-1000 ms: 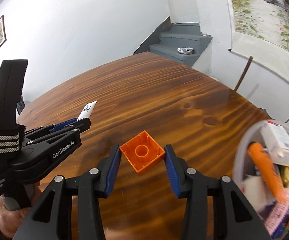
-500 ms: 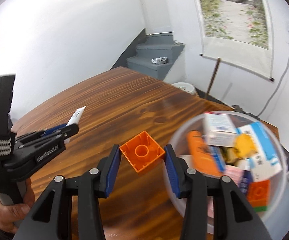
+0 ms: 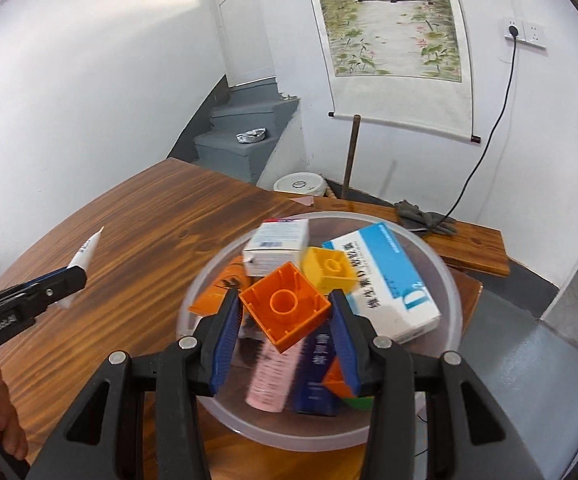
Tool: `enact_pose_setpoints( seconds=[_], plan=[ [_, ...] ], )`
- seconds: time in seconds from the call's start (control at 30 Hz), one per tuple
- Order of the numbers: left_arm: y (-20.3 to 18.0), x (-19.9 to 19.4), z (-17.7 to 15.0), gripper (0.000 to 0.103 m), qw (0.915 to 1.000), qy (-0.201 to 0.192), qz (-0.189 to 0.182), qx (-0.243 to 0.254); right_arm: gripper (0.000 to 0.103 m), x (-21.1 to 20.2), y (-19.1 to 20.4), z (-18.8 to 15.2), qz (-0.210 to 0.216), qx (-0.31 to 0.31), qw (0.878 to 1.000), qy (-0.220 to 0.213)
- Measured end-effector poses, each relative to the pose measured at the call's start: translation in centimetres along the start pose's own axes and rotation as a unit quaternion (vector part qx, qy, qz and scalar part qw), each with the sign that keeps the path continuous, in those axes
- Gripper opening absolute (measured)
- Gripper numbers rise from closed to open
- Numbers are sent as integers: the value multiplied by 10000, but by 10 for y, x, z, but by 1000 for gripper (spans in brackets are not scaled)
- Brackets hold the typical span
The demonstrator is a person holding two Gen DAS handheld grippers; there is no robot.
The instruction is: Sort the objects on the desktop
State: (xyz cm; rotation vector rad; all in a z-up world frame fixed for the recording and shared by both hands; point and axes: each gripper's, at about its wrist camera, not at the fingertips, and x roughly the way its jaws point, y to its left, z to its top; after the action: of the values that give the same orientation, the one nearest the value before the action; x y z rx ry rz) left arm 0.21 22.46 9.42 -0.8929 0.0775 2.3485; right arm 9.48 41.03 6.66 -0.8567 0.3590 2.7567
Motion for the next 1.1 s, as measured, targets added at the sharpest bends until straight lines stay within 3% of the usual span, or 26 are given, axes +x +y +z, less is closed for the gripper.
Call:
enact_pose_setpoints(
  seconds=[0.27,0.6,0.93,1.0,1.1],
  plan=[
    [-37,7,8,22,9983,90,-563,77,48,4,-14,-7,-57,-69,9999,-63],
    [-91,35,15,22,9944,363,-854,509,48,7,-41,-9,86,24,9999,-82],
    [-115,70,9,22,9896,767,-967,735,49,13,-53,-11,254,23,9997,-63],
    [-112,77,7,25,9878,959,-1056,628,49,13,-55,-11,275,33,9996,-61],
    [-104,81,5,38,9855,1158,-1193,342,57,12,-61,-11,266,108,9996,-32]
  ],
)
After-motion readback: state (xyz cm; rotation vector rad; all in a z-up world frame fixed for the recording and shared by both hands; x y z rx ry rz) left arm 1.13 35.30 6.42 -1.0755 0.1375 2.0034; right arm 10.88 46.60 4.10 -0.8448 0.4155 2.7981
